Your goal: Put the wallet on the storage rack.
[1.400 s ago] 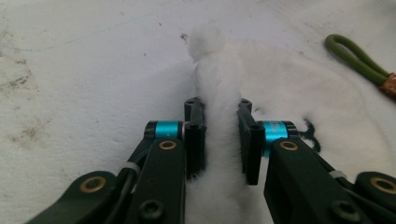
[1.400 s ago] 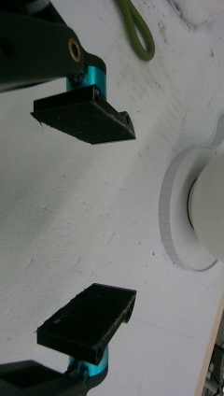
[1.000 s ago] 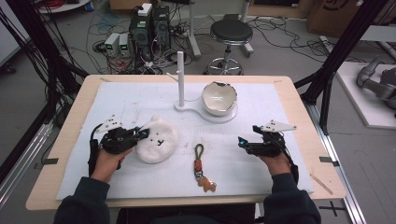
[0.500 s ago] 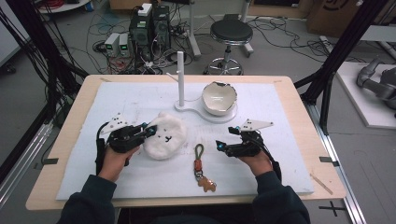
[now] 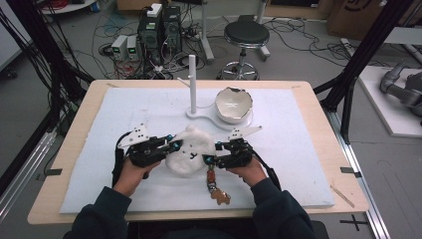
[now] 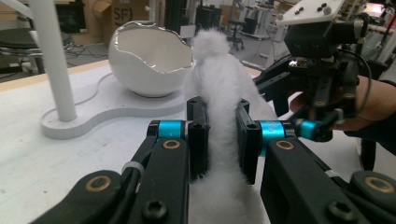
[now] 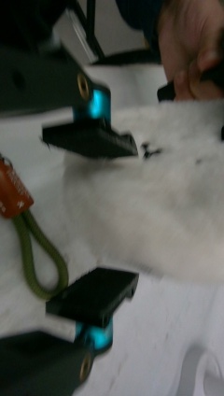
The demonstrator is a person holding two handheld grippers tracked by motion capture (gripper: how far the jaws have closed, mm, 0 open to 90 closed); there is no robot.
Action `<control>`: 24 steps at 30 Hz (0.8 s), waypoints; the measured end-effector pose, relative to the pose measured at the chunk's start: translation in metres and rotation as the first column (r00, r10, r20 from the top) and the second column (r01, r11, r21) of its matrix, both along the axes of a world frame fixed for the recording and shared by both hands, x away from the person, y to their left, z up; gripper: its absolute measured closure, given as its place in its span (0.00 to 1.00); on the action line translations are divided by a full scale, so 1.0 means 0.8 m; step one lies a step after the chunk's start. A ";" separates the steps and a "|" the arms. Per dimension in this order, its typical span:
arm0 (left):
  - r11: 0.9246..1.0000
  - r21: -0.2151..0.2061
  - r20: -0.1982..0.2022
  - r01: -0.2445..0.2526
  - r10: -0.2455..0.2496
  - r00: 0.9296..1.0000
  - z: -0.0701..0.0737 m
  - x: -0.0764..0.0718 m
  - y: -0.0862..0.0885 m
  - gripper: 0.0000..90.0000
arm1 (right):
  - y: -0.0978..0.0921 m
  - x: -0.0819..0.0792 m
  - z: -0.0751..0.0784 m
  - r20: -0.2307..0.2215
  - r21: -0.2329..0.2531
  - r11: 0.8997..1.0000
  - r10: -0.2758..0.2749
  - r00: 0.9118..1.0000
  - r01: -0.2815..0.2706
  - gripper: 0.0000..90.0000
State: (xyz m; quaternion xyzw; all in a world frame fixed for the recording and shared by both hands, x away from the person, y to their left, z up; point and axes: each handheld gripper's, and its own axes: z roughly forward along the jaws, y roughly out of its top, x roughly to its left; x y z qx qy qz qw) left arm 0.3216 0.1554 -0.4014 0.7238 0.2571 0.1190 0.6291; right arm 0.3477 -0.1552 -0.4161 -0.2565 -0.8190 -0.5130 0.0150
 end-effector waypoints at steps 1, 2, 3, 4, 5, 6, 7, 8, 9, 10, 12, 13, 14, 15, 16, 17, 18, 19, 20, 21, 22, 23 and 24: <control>1.000 0.001 -0.004 0.002 -0.002 1.000 0.000 0.000 -0.001 0.87 | 0.001 0.000 0.000 0.006 0.001 1.000 0.030 1.000 -0.030 0.65; 1.000 0.003 -0.013 0.001 -0.001 1.000 -0.001 0.001 0.000 0.87 | 0.000 -0.001 0.001 0.026 -0.015 0.999 0.030 0.999 -0.029 0.72; 1.000 0.012 -0.033 -0.005 0.005 0.999 -0.002 0.002 0.000 0.85 | -0.001 -0.001 0.003 0.048 -0.024 0.999 0.031 0.998 -0.030 0.77; 0.999 0.032 -0.054 -0.015 0.017 0.998 -0.004 0.004 0.000 0.72 | -0.006 -0.003 0.009 0.106 -0.032 0.999 0.014 0.994 -0.011 0.82; 0.999 0.045 -0.074 -0.028 0.031 0.997 -0.006 0.006 0.000 0.72 | -0.006 -0.003 0.009 0.106 -0.032 0.999 0.014 0.994 -0.011 0.82; 0.998 0.056 -0.102 -0.039 0.045 0.994 -0.008 0.008 0.002 0.58 | -0.011 -0.006 0.015 0.158 -0.053 0.999 -0.003 0.987 0.011 0.84; 0.997 0.070 -0.124 -0.042 0.050 0.991 -0.011 0.011 0.003 0.58 | -0.011 -0.006 0.015 0.158 -0.053 0.999 -0.003 0.987 0.011 0.84; 0.995 0.088 -0.150 -0.036 0.049 0.988 -0.015 0.013 0.005 0.54 | -0.018 -0.007 0.019 0.186 -0.046 0.999 -0.019 0.982 0.028 0.85; 0.994 0.104 -0.161 -0.032 0.048 0.986 -0.017 0.014 0.005 0.54 | -0.018 -0.007 0.019 0.186 -0.046 0.999 -0.019 0.982 0.028 0.85; 0.992 0.121 -0.164 -0.025 0.045 0.985 -0.019 0.014 0.005 0.54 | -0.020 -0.007 0.020 0.193 -0.035 0.999 -0.020 0.981 0.027 0.85; 0.987 0.158 -0.158 -0.015 0.040 0.987 -0.022 0.015 0.002 0.55 | -0.023 -0.008 0.024 0.199 0.008 1.000 -0.021 0.980 0.019 0.85; 0.985 0.173 -0.153 -0.014 0.041 0.987 -0.023 0.015 -0.001 0.56 | -0.023 -0.008 0.025 0.200 0.021 1.000 -0.019 0.980 0.015 0.85; 0.985 0.173 -0.152 -0.011 0.037 0.988 -0.024 0.015 -0.002 0.58 | -0.023 -0.009 0.026 0.200 0.038 0.999 -0.008 0.980 0.001 0.85; 0.985 0.171 -0.146 0.003 0.022 0.989 -0.023 0.014 -0.002 0.65 | -0.022 -0.010 0.026 0.198 0.040 0.999 0.005 0.980 -0.013 0.85; 0.984 0.177 -0.126 0.009 0.014 0.992 -0.023 0.013 -0.003 0.74 | -0.021 -0.010 0.026 0.199 0.036 0.999 0.013 0.980 -0.021 0.85; 0.984 0.179 -0.111 0.013 0.007 0.994 -0.022 0.012 -0.002 0.79 | -0.021 -0.010 0.026 0.198 0.035 0.999 0.016 0.980 -0.024 0.85; 0.985 0.169 -0.109 0.017 0.002 0.994 -0.021 0.011 -0.001 0.82 | -0.022 -0.010 0.026 0.199 0.039 0.999 0.012 0.980 -0.020 0.84; 0.989 0.149 -0.092 0.014 -0.001 0.996 -0.018 0.010 0.001 0.83 | -0.023 -0.009 0.026 0.189 0.044 0.999 0.008 0.982 -0.017 0.84; 0.991 0.131 -0.079 0.016 -0.006 0.997 -0.016 0.009 0.003 0.85 | -0.026 -0.006 0.025 0.159 0.074 0.997 -0.010 0.987 -0.002 0.82; 0.993 0.115 -0.069 0.020 -0.012 0.998 -0.015 0.009 0.005 0.85 | -0.026 -0.006 0.025 0.159 0.074 0.997 -0.010 0.987 -0.002 0.77; 0.995 0.093 -0.058 0.023 -0.018 0.998 -0.013 0.008 0.006 0.86 | -0.027 -0.003 0.023 0.130 0.092 0.996 -0.034 0.991 0.022 0.60; 0.997 0.070 -0.049 0.034 -0.031 0.998 -0.012 0.008 0.007 0.86 | -0.028 -0.002 0.022 0.111 0.089 0.995 -0.049 0.993 0.039 0.52; 0.997 0.064 -0.034 0.038 -0.036 0.999 -0.011 0.007 0.007 0.86 | -0.028 -0.002 0.022 0.111 0.089 0.995 -0.049 0.993 0.039 0.52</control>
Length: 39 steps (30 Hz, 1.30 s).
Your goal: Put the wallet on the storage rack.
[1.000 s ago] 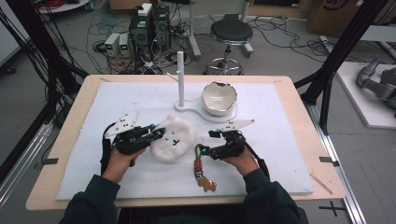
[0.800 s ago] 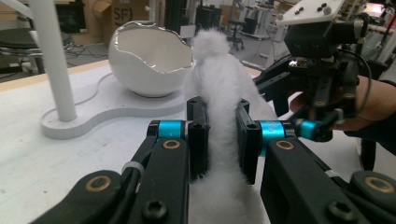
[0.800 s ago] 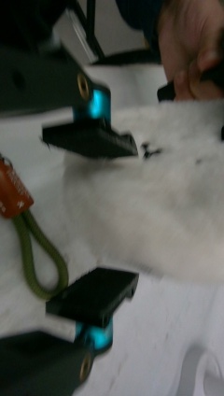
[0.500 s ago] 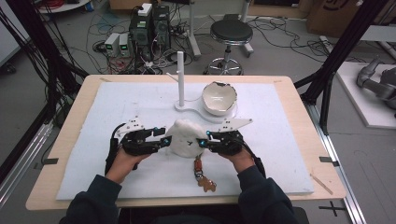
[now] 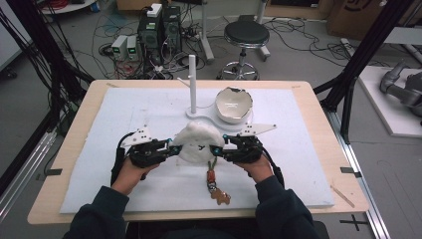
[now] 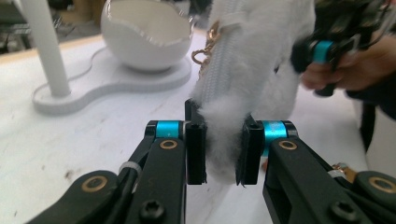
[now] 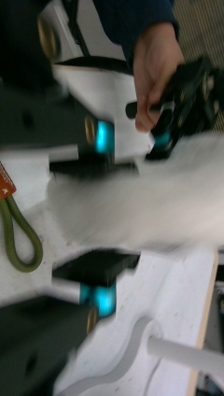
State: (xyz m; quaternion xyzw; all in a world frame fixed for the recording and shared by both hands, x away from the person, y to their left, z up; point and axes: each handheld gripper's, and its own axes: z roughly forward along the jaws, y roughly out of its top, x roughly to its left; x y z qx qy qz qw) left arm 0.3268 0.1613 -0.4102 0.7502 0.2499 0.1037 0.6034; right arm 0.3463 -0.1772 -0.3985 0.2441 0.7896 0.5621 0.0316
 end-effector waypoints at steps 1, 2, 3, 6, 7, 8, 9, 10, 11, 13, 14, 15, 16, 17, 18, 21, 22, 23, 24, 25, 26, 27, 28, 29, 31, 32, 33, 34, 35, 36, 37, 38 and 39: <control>1.000 0.006 0.007 0.001 -0.001 1.000 0.001 -0.001 0.000 0.86 | -0.001 0.003 -0.004 -0.037 0.016 1.000 -0.002 0.999 0.003 0.52; 1.000 0.010 0.004 0.005 -0.005 1.000 0.000 -0.001 0.000 0.86 | -0.001 0.003 -0.004 -0.037 0.016 1.000 -0.002 0.999 0.003 0.52; 1.000 0.014 -0.001 0.005 -0.005 1.000 -0.001 0.000 -0.001 0.86 | -0.002 0.004 -0.005 -0.042 0.017 1.000 -0.001 0.999 0.002 0.55; 1.000 0.016 -0.042 -0.023 0.024 0.999 -0.003 0.003 -0.002 0.83 | -0.001 0.000 -0.001 0.009 -0.002 0.999 0.041 0.999 -0.041 0.82; 0.999 0.018 -0.056 -0.031 0.032 0.998 -0.003 0.004 -0.001 0.76 | 0.000 -0.004 0.003 0.051 -0.019 0.999 0.038 0.998 -0.038 0.83; 0.998 0.029 -0.070 -0.051 0.053 0.996 -0.005 0.005 -0.002 0.76 | 0.000 -0.004 0.003 0.051 -0.019 0.999 0.038 0.998 -0.038 0.83; 0.995 0.051 -0.069 -0.082 0.085 0.994 -0.006 0.006 0.000 0.71 | 0.000 -0.006 0.007 0.092 -0.050 0.999 0.028 0.995 -0.023 0.84; 0.993 0.058 -0.074 -0.100 0.104 0.992 -0.006 0.006 0.002 0.62 | -0.004 -0.005 0.015 0.144 -0.104 0.994 -0.003 0.990 0.018 0.84; 0.992 0.059 -0.079 -0.113 0.117 0.990 -0.007 0.007 0.004 0.62 | -0.004 -0.005 0.015 0.144 -0.104 0.994 -0.003 0.990 0.018 0.84; 0.987 0.054 -0.073 -0.154 0.157 0.985 -0.007 0.008 0.013 0.58 | -0.011 -0.001 0.022 0.176 -0.119 0.992 -0.026 0.984 0.048 0.84; 0.984 0.049 -0.072 -0.174 0.177 0.982 -0.006 0.009 0.018 0.55 | -0.016 0.002 0.026 0.186 -0.122 0.991 -0.036 0.982 0.060 0.84; 0.980 0.039 -0.074 -0.197 0.199 0.977 -0.006 0.010 0.026 0.53 | -0.021 0.006 0.031 0.197 -0.124 0.990 -0.045 0.979 0.070 0.84; 0.977 0.035 -0.072 -0.212 0.214 0.974 -0.006 0.011 0.029 0.51 | -0.028 0.012 0.038 0.212 -0.130 0.988 -0.060 0.976 0.089 0.85; 0.974 0.032 -0.071 -0.225 0.227 0.971 -0.006 0.011 0.032 0.50 | -0.031 0.015 0.042 0.221 -0.135 0.986 -0.065 0.973 0.097 0.85; 0.971 0.029 -0.074 -0.239 0.240 0.968 -0.007 0.013 0.038 0.49 | -0.034 0.018 0.046 0.226 -0.138 0.985 -0.075 0.971 0.108 0.85; 0.964 0.019 -0.080 -0.264 0.265 0.961 -0.007 0.014 0.046 0.49 | -0.044 0.029 0.063 0.240 -0.127 0.983 -0.099 0.966 0.132 0.86; 0.963 0.016 -0.079 -0.269 0.270 0.960 -0.008 0.015 0.048 0.49 | -0.046 0.031 0.068 0.247 -0.119 0.983 -0.105 0.963 0.138 0.86; 0.963 0.015 -0.080 -0.270 0.271 0.959 -0.008 0.015 0.049 0.49 | -0.048 0.034 0.073 0.249 -0.110 0.984 -0.111 0.962 0.142 0.86; 0.962 0.015 -0.079 -0.273 0.273 0.959 -0.007 0.015 0.050 0.49 | -0.049 0.036 0.078 0.255 -0.099 0.985 -0.116 0.960 0.145 0.86; 0.961 0.012 -0.077 -0.276 0.276 0.958 -0.008 0.015 0.050 0.49 | -0.050 0.038 0.084 0.266 -0.091 0.984 -0.122 0.956 0.151 0.86; 0.961 0.013 -0.073 -0.277 0.277 0.958 -0.008 0.015 0.051 0.50 | -0.051 0.040 0.088 0.278 -0.081 0.984 -0.127 0.952 0.155 0.86; 0.961 0.014 -0.072 -0.276 0.276 0.958 -0.008 0.015 0.051 0.50 | -0.052 0.042 0.093 0.287 -0.074 0.984 -0.135 0.948 0.163 0.86; 0.961 0.018 -0.069 -0.277 0.277 0.958 -0.008 0.015 0.051 0.50 | -0.053 0.044 0.098 0.303 -0.071 0.983 -0.142 0.942 0.171 0.86; 0.961 0.017 -0.069 -0.277 0.278 0.958 -0.008 0.016 0.052 0.50 | -0.053 0.046 0.103 0.313 -0.071 0.981 -0.149 0.938 0.179 0.86; 0.959 0.017 -0.070 -0.282 0.282 0.957 -0.009 0.016 0.052 0.50 | -0.054 0.052 0.112 0.339 -0.075 0.978 -0.158 0.927 0.194 0.86; 0.959 0.014 -0.074 -0.284 0.284 0.956 -0.009 0.016 0.052 0.50 | -0.055 0.055 0.116 0.351 -0.078 0.976 -0.163 0.922 0.203 0.86; 0.959 0.012 -0.076 -0.284 0.284 0.956 -0.010 0.017 0.053 0.50 | -0.055 0.059 0.120 0.362 -0.085 0.974 -0.167 0.917 0.211 0.86; 0.958 0.014 -0.079 -0.286 0.287 0.955 -0.010 0.017 0.053 0.50 | -0.055 0.062 0.124 0.381 -0.096 0.970 -0.173 0.908 0.225 0.86; 0.958 0.013 -0.081 -0.288 0.288 0.954 -0.011 0.017 0.054 0.49 | -0.055 0.066 0.127 0.402 -0.105 0.967 -0.174 0.899 0.234 0.86; 0.957 0.014 -0.085 -0.289 0.289 0.954 -0.011 0.018 0.054 0.49 | -0.055 0.070 0.130 0.412 -0.114 0.963 -0.178 0.893 0.245 0.86; 0.956 0.010 -0.088 -0.293 0.293 0.952 -0.011 0.018 0.054 0.48 | -0.056 0.075 0.133 0.424 -0.124 0.959 -0.182 0.887 0.256 0.86; 0.954 0.009 -0.087 -0.299 0.298 0.951 -0.011 0.018 0.055 0.45 | -0.057 0.080 0.135 0.430 -0.140 0.955 -0.180 0.885 0.263 0.86; 0.951 0.006 -0.089 -0.310 0.309 0.947 -0.011 0.019 0.055 0.39 | -0.058 0.084 0.137 0.446 -0.152 0.949 -0.182 0.876 0.275 0.86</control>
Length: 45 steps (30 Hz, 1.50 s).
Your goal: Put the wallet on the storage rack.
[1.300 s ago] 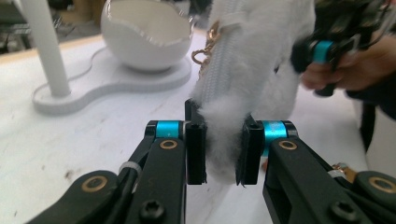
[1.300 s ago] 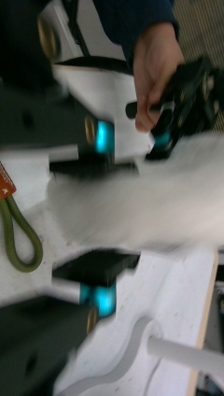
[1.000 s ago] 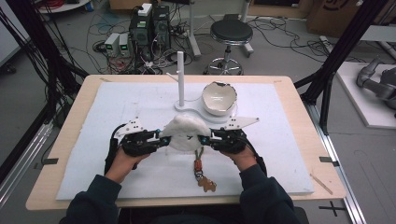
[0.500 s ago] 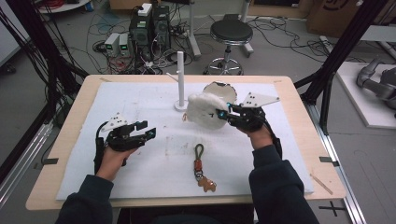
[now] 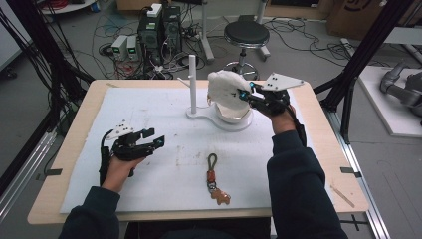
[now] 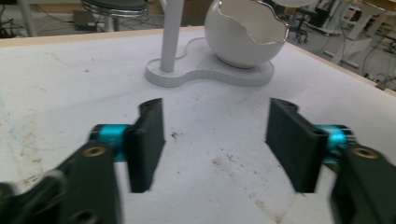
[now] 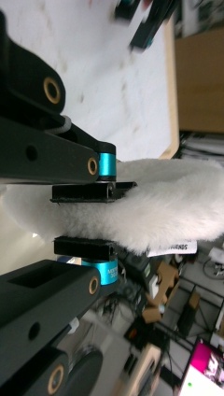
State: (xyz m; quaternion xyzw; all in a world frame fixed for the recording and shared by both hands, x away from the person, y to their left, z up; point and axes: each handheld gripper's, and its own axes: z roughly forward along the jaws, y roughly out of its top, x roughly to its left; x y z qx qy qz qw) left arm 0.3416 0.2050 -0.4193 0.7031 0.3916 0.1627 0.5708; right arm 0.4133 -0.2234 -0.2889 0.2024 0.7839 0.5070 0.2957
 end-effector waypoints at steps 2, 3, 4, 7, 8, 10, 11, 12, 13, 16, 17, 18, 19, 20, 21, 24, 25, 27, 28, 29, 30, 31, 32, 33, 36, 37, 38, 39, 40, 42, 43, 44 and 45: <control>1.000 0.000 -0.006 -0.006 0.006 1.000 -0.001 0.001 0.001 0.32 | -0.004 0.008 0.001 0.010 -0.028 0.999 -0.017 1.000 0.017 0.86; 1.000 -0.002 -0.011 -0.010 0.009 1.000 -0.001 0.001 0.002 0.28 | -0.006 0.011 0.000 0.016 -0.043 0.999 -0.025 1.000 0.026 0.86; 1.000 0.000 -0.014 -0.008 0.008 1.000 -0.001 0.001 0.002 0.28 | -0.008 0.014 -0.001 0.025 -0.058 0.998 -0.033 0.999 0.034 0.86; 1.000 0.002 -0.017 -0.007 0.007 1.000 -0.002 0.001 0.004 0.28 | -0.015 0.024 -0.008 0.025 -0.098 0.994 -0.054 0.998 0.056 0.86; 1.000 -0.002 -0.020 -0.009 0.009 1.000 -0.002 0.001 0.004 0.28 | -0.017 0.027 -0.010 0.026 -0.102 0.993 -0.057 0.998 0.060 0.86; 1.000 0.000 -0.022 -0.010 0.010 1.000 -0.003 0.001 0.004 0.28 | -0.021 0.032 -0.013 0.032 -0.111 0.992 -0.062 0.998 0.065 0.86; 1.000 -0.001 -0.022 -0.010 0.010 1.000 -0.003 0.001 0.004 0.28 | -0.022 0.034 -0.014 0.033 -0.113 0.991 -0.064 0.997 0.067 0.86; 1.000 -0.001 -0.022 -0.009 0.009 1.000 -0.003 0.001 0.004 0.28 | -0.022 0.036 -0.016 0.037 -0.120 0.990 -0.067 0.997 0.071 0.86; 1.000 0.000 -0.022 -0.009 0.009 1.000 -0.003 0.001 0.004 0.28 | -0.021 0.038 -0.019 0.039 -0.129 0.989 -0.064 0.997 0.069 0.86; 1.000 0.002 -0.024 -0.008 0.008 1.000 -0.003 0.001 0.004 0.28 | -0.015 0.046 -0.029 0.042 -0.185 0.981 -0.043 0.998 0.050 0.86; 1.000 0.002 -0.022 -0.010 0.010 1.000 -0.003 0.001 0.004 0.28 | -0.012 0.049 -0.033 0.039 -0.201 0.979 -0.035 0.999 0.043 0.86; 1.000 0.002 -0.022 -0.010 0.010 1.000 -0.003 0.000 0.004 0.28 | -0.008 0.052 -0.037 0.034 -0.211 0.977 -0.024 0.999 0.031 0.86; 1.000 0.003 -0.022 -0.010 0.010 1.000 -0.003 0.000 0.004 0.29 | -0.005 0.055 -0.041 0.035 -0.224 0.974 -0.011 0.999 0.018 0.86; 1.000 0.000 -0.024 -0.010 0.010 1.000 -0.003 0.000 0.004 0.29 | -0.001 0.058 -0.044 0.035 -0.234 0.972 0.004 0.999 0.005 0.86; 1.000 0.000 -0.024 -0.008 0.008 1.000 -0.003 0.000 0.004 0.29 | 0.002 0.060 -0.049 0.030 -0.244 0.970 0.006 1.000 0.001 0.86; 1.000 0.001 -0.026 -0.006 0.006 1.000 -0.004 0.000 0.004 0.29 | 0.003 0.069 -0.062 0.002 -0.268 0.963 -0.002 1.000 0.003 0.86; 1.000 -0.001 -0.028 -0.007 0.007 1.000 -0.004 0.000 0.004 0.29 | 0.000 0.072 -0.066 -0.019 -0.269 0.963 -0.008 1.000 0.003 0.85; 1.000 -0.001 -0.029 -0.008 0.008 1.000 -0.005 0.000 0.004 0.29 | -0.006 0.075 -0.077 -0.059 -0.285 0.958 -0.036 0.998 0.017 0.82; 1.000 -0.001 -0.031 -0.007 0.007 1.000 -0.005 0.000 0.004 0.29 | -0.009 0.076 -0.081 -0.082 -0.289 0.957 -0.053 0.995 0.028 0.77; 1.000 0.000 -0.031 -0.008 0.008 0.999 -0.005 0.000 0.004 0.29 | -0.013 0.077 -0.083 -0.111 -0.271 0.962 -0.071 0.991 0.039 0.65; 1.000 0.000 -0.032 -0.007 0.007 0.999 -0.005 0.000 0.004 0.29 | -0.016 0.078 -0.083 -0.153 -0.227 0.972 -0.104 0.983 0.067 0.54; 1.000 -0.003 -0.032 -0.009 0.009 0.999 -0.005 0.000 0.005 0.29 | -0.020 0.078 -0.080 -0.188 -0.174 0.982 -0.108 0.976 0.075 0.53; 1.000 -0.002 -0.033 -0.010 0.010 0.999 -0.005 0.000 0.005 0.29 | -0.023 0.076 -0.076 -0.195 -0.133 0.988 -0.102 0.976 0.077 0.53; 1.000 -0.003 -0.035 -0.010 0.010 0.999 -0.005 0.000 0.005 0.29 | -0.024 0.074 -0.071 -0.191 -0.097 0.992 -0.098 0.977 0.081 0.53; 1.000 -0.001 -0.034 -0.008 0.008 0.999 -0.005 0.001 0.004 0.29 | -0.023 0.068 -0.058 -0.180 0.027 0.996 -0.076 0.981 0.082 0.62; 1.000 -0.003 -0.035 -0.008 0.008 0.999 -0.005 0.000 0.004 0.29 | -0.021 0.066 -0.055 -0.177 0.067 0.995 -0.063 0.982 0.076 0.65; 1.000 -0.004 -0.038 -0.007 0.007 0.999 -0.005 0.000 0.003 0.29 | -0.018 0.065 -0.053 -0.176 0.088 0.994 -0.055 0.983 0.071 0.73; 1.000 -0.003 -0.038 -0.006 0.006 0.999 -0.005 0.000 0.003 0.29 | -0.015 0.065 -0.053 -0.189 0.092 0.993 -0.057 0.980 0.075 0.78; 1.000 -0.002 -0.038 -0.006 0.006 0.999 -0.005 0.000 0.004 0.29 | -0.011 0.066 -0.055 -0.212 0.082 0.993 -0.061 0.975 0.079 0.82; 1.000 -0.004 -0.037 -0.006 0.006 0.999 -0.004 0.000 0.004 0.29 | -0.007 0.069 -0.063 -0.263 0.039 0.997 -0.047 0.964 0.059 0.85; 1.000 -0.003 -0.037 -0.004 0.004 0.999 -0.004 0.000 0.005 0.29 | -0.007 0.070 -0.066 -0.284 0.025 0.998 -0.046 0.958 0.056 0.86; 1.000 -0.006 -0.039 -0.007 0.007 0.999 -0.004 0.000 0.005 0.29 | -0.007 0.071 -0.068 -0.299 -0.003 0.998 -0.058 0.952 0.060 0.87; 1.000 -0.004 -0.039 -0.009 0.008 0.999 -0.005 0.000 0.005 0.29 | -0.009 0.071 -0.070 -0.313 -0.027 0.998 -0.060 0.948 0.054 0.87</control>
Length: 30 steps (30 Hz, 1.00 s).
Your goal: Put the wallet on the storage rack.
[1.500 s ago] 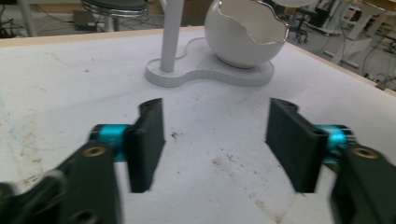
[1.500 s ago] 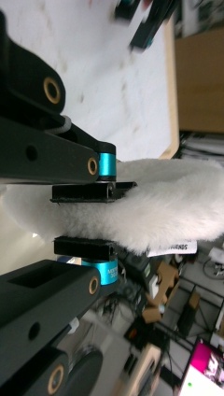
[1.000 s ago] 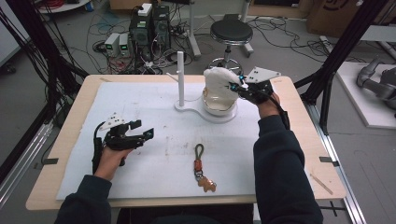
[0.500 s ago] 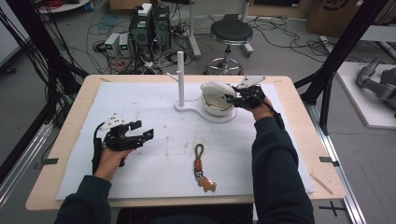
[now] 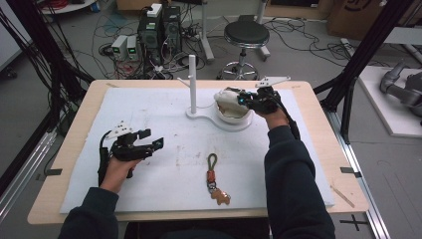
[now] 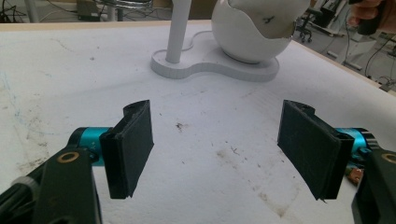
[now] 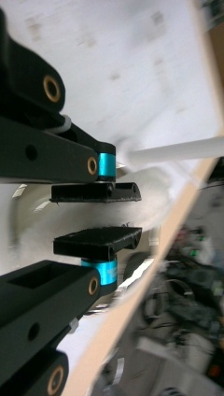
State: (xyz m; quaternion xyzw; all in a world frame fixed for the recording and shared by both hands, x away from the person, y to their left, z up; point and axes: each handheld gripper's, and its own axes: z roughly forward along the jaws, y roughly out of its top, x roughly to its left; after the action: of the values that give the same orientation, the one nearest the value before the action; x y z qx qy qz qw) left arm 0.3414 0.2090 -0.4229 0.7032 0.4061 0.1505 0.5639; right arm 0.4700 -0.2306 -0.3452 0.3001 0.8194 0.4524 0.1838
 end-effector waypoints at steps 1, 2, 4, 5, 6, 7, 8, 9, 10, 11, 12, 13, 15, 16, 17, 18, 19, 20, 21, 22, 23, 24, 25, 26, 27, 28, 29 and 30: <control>1.000 0.000 -0.001 -0.001 0.001 1.000 0.000 0.000 0.000 0.29 | -0.001 0.000 -0.001 -0.007 -0.006 1.000 0.005 1.000 -0.005 0.87; 1.000 0.000 -0.001 0.001 -0.001 1.000 0.000 0.000 0.000 0.29 | -0.003 -0.001 -0.002 0.000 -0.024 1.000 -0.008 1.000 0.008 0.87; 1.000 0.003 -0.002 0.001 -0.001 1.000 0.000 0.000 0.000 0.29 | -0.004 -0.004 0.000 0.023 -0.049 0.998 -0.045 0.999 0.046 0.87; 1.000 0.003 0.001 -0.001 0.001 1.000 0.000 0.000 0.000 0.29 | -0.005 -0.005 0.001 0.026 -0.059 0.996 -0.060 0.998 0.062 0.86; 1.000 0.002 0.001 -0.001 0.001 1.000 0.000 0.000 0.000 0.29 | -0.005 -0.006 0.001 0.025 -0.072 0.995 -0.070 0.997 0.072 0.85; 1.000 0.002 0.003 -0.001 0.001 1.000 0.000 0.000 0.001 0.29 | -0.005 -0.008 0.002 0.026 -0.086 0.994 -0.072 0.997 0.074 0.84; 1.000 0.002 0.002 -0.002 0.002 1.000 0.000 0.000 0.001 0.29 | -0.005 -0.011 0.002 0.020 -0.095 0.993 -0.074 0.997 0.076 0.80; 1.000 0.005 -0.001 -0.005 0.005 1.000 -0.001 0.000 0.002 0.29 | -0.006 -0.014 0.003 0.019 -0.099 0.992 -0.079 0.997 0.080 0.77; 1.000 0.009 -0.003 -0.006 0.006 1.000 -0.001 0.001 0.003 0.29 | -0.008 -0.017 0.004 0.010 -0.106 0.991 -0.087 0.996 0.087 0.74; 1.000 0.007 -0.004 -0.008 0.008 1.000 -0.001 0.001 0.003 0.29 | -0.011 -0.021 0.005 -0.003 -0.101 0.990 -0.097 0.995 0.096 0.68; 1.000 0.008 -0.004 -0.008 0.008 1.000 -0.001 0.001 0.003 0.28 | -0.015 -0.025 0.005 -0.011 -0.082 0.991 -0.104 0.995 0.102 0.61; 1.000 0.001 0.000 -0.009 0.009 1.000 -0.001 0.001 0.004 0.26 | -0.019 -0.030 0.005 0.003 -0.057 0.992 -0.116 0.993 0.116 0.56; 1.000 -0.009 0.011 -0.013 0.013 1.000 0.000 0.000 0.006 0.20 | -0.035 -0.051 0.000 0.051 0.031 0.991 -0.135 0.990 0.134 0.46; 1.000 -0.014 0.022 -0.016 0.017 1.000 0.001 0.000 0.007 0.19 | -0.040 -0.057 -0.003 0.045 0.047 0.989 -0.141 0.989 0.139 0.43; 1.000 -0.009 0.029 -0.021 0.021 0.999 0.002 -0.001 0.008 0.19 | -0.050 -0.067 -0.008 0.045 0.063 0.987 -0.153 0.987 0.150 0.41; 1.000 0.002 0.040 -0.028 0.028 0.999 0.002 -0.001 0.009 0.19 | -0.058 -0.076 -0.013 0.047 0.074 0.985 -0.160 0.986 0.157 0.39; 0.999 0.009 0.048 -0.035 0.035 0.998 0.002 -0.001 0.010 0.19 | -0.064 -0.084 -0.018 0.048 0.077 0.984 -0.168 0.985 0.164 0.36; 0.999 0.015 0.055 -0.036 0.035 0.998 0.002 -0.001 0.010 0.19 | -0.070 -0.092 -0.023 0.044 0.069 0.982 -0.177 0.983 0.174 0.33; 0.999 0.021 0.059 -0.033 0.032 0.998 0.002 0.000 0.011 0.19 | -0.075 -0.099 -0.028 0.041 0.050 0.982 -0.186 0.982 0.184 0.32; 0.999 0.025 0.065 -0.029 0.027 0.997 0.001 0.000 0.010 0.19 | -0.080 -0.106 -0.033 0.039 0.032 0.981 -0.194 0.980 0.193 0.30; 0.999 0.027 0.063 -0.028 0.027 0.998 0.001 0.001 0.010 0.20 | -0.084 -0.114 -0.037 0.033 0.020 0.980 -0.199 0.979 0.199 0.28; 0.999 0.029 0.060 -0.032 0.030 0.998 0.000 0.001 0.010 0.20 | -0.088 -0.120 -0.042 0.033 0.011 0.979 -0.205 0.978 0.205 0.27; 0.999 0.031 0.054 -0.039 0.038 0.998 0.000 0.002 0.009 0.20 | -0.091 -0.125 -0.045 0.031 0.008 0.978 -0.207 0.978 0.207 0.27; 0.998 0.040 0.052 -0.044 0.042 0.998 -0.001 0.002 0.009 0.19 | -0.096 -0.132 -0.050 0.028 0.003 0.978 -0.207 0.978 0.207 0.26; 0.998 0.045 0.051 -0.048 0.046 0.998 0.000 0.002 0.009 0.19 | -0.098 -0.137 -0.054 0.016 0.004 0.977 -0.211 0.977 0.211 0.26; 0.998 0.045 0.052 -0.050 0.047 0.998 0.000 0.002 0.009 0.19 | -0.101 -0.140 -0.058 0.013 0.002 0.976 -0.218 0.976 0.218 0.24; 0.998 0.043 0.052 -0.049 0.047 0.998 0.000 0.001 0.009 0.19 | -0.104 -0.143 -0.063 0.008 0.004 0.974 -0.228 0.974 0.228 0.24; 0.998 0.040 0.052 -0.053 0.051 0.997 0.001 0.001 0.009 0.19 | -0.106 -0.145 -0.067 0.002 0.008 0.972 -0.234 0.972 0.234 0.24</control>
State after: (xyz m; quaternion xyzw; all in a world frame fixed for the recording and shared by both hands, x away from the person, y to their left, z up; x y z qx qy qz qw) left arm 0.3422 0.2164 -0.4224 0.6998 0.4068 0.1913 0.5552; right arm 0.3539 -0.3152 -0.3987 0.3947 0.7763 0.4312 0.2360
